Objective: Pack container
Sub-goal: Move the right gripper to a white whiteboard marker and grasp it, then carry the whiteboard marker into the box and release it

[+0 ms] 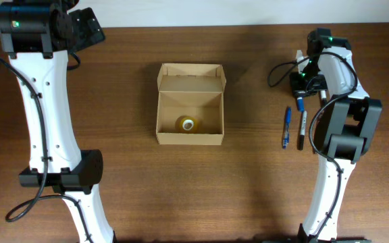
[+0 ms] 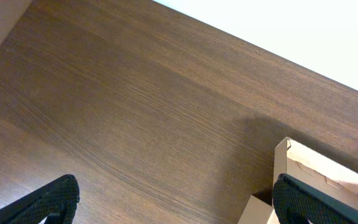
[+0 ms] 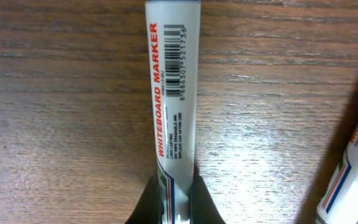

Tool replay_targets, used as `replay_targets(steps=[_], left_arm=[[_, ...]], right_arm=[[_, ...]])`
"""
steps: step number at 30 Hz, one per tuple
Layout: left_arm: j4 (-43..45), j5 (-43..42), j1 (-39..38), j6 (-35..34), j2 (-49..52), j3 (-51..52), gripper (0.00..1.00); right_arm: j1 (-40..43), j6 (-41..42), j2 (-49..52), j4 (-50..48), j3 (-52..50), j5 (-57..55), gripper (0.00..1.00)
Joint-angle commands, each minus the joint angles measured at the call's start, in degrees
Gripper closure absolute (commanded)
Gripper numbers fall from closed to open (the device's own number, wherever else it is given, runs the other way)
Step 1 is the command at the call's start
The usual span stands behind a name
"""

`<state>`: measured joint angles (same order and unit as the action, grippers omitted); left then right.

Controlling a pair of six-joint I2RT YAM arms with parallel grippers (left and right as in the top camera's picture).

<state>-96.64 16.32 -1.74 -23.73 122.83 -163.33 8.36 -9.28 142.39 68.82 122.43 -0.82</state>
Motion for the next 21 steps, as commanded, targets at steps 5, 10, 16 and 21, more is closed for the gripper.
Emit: replay_targets(steps=[5, 10, 16, 21], left_arm=[[-0.02, -0.04, 0.31, 0.48, 0.26, 0.22, 0.0], [-0.02, -0.04, 0.31, 0.48, 0.26, 0.22, 0.0], [-0.02, -0.04, 0.31, 0.48, 0.26, 0.22, 0.0], [-0.02, -0.04, 0.31, 0.48, 0.26, 0.22, 0.0]], right_arm=[[-0.55, 1.6, -0.15, 3.21, 3.67, 13.25, 0.96], [-3.21, 1.57, -4.92, 6.54, 12.72, 14.16, 0.96], [-10.84, -1.97, -10.99, 13.92, 29.99, 13.66, 0.96], [-19.41, -11.58, -13.57, 19.06, 34.71, 13.03, 0.96]])
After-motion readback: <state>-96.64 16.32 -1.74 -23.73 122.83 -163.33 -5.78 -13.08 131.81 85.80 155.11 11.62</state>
